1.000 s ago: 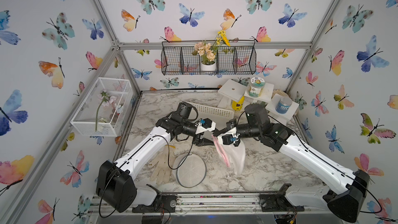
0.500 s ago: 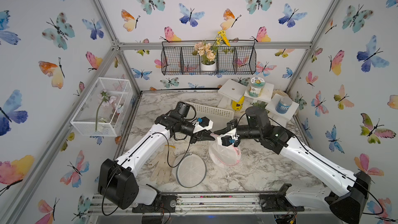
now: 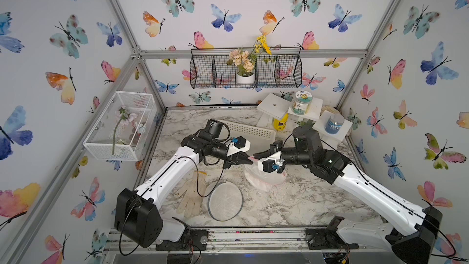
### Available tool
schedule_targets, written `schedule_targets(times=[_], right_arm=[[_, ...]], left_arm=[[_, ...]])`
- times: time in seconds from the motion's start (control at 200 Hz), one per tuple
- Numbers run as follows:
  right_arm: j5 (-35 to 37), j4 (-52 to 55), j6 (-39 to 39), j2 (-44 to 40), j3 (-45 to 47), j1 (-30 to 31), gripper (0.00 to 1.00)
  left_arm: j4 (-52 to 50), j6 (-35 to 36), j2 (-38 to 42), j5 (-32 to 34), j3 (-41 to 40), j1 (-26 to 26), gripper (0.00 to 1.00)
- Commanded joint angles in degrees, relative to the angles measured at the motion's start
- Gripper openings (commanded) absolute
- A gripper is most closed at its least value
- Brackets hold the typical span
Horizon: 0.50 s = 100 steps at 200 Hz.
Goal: Turn the laundry bag inside out
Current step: Zip the zipper on the laundry bag.
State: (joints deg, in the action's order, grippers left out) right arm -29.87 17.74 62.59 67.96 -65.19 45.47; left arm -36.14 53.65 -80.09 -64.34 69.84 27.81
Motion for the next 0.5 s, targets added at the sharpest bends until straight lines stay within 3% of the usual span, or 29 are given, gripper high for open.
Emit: schedule_targets(times=[0.0, 0.335, 0.496], right_arm=[[2.7, -0.1, -0.9, -3.0, 0.5, 0.4, 0.03], [13.7, 5.4, -2.0, -10.7, 3.3, 0.4, 0.03], [20.4, 7.5, -3.5, -15.2, 7.4, 0.3, 0.03]], left_arm=[[-1.9, 0.0, 0.5, 4.2, 0.5, -0.4, 0.0], [-5.6, 0.2, 2.0, 8.2, -0.8, -0.6, 0.0], [-3.8, -2.7, 3.6, 4.5, -1.3, -1.1, 0.0]])
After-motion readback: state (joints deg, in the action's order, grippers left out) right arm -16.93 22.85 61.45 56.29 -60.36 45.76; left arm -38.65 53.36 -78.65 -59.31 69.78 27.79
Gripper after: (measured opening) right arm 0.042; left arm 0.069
